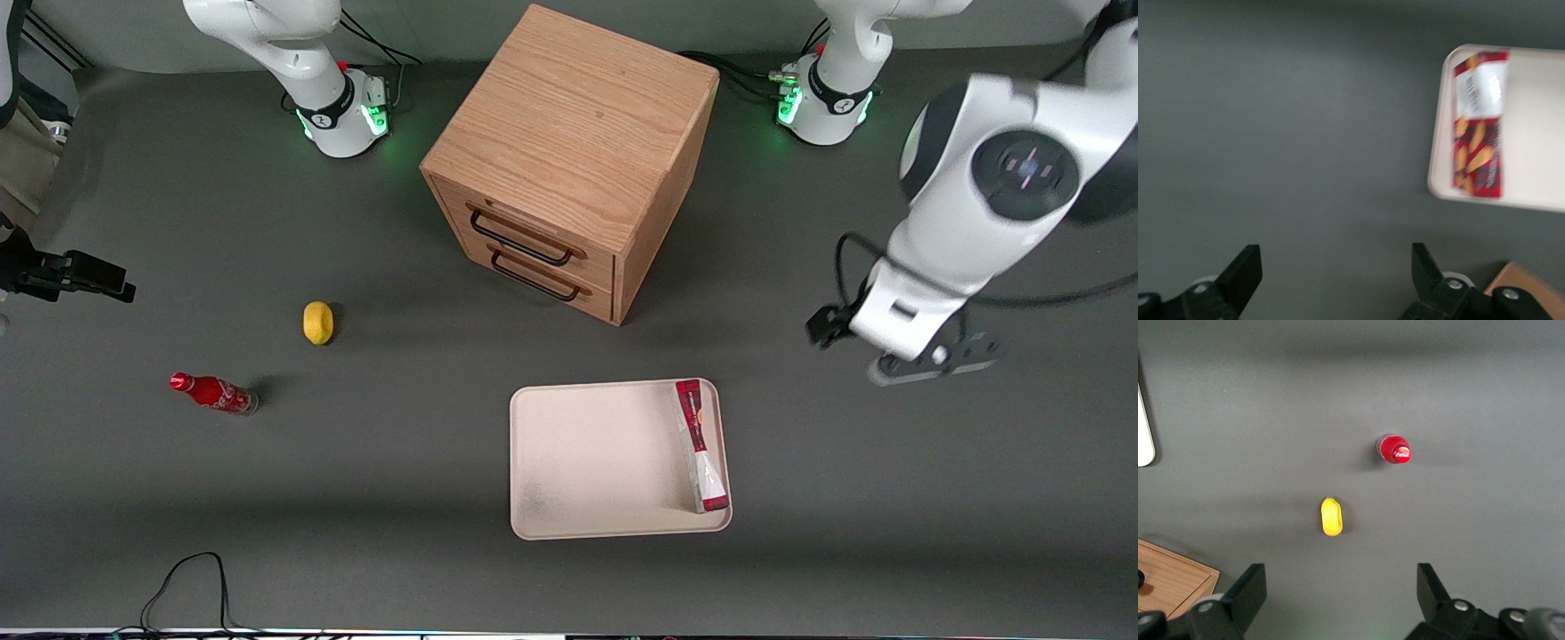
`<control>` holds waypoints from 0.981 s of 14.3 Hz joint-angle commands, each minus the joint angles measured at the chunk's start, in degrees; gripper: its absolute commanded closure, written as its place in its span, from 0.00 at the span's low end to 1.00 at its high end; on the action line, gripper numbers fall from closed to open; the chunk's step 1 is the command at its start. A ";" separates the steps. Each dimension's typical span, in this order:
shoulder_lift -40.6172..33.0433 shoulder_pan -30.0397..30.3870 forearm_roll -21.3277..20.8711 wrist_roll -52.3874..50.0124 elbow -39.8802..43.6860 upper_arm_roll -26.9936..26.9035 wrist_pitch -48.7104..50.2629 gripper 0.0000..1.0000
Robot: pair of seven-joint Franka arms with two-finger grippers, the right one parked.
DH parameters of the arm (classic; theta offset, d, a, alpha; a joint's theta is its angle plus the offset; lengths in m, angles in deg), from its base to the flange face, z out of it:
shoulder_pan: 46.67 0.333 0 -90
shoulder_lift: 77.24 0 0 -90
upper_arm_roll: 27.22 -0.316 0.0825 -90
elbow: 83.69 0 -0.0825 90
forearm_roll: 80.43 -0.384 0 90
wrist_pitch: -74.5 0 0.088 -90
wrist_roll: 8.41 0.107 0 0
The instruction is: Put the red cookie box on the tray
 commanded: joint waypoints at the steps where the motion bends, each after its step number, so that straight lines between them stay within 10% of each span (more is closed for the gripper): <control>1: -7.31 -0.70 0.22 6.43 -5.88 -5.71 3.97 0.00; 8: -10.32 6.22 3.91 14.62 -5.53 -9.87 6.11 0.00; 14: -9.79 14.41 3.12 14.10 -4.65 0.06 7.69 0.00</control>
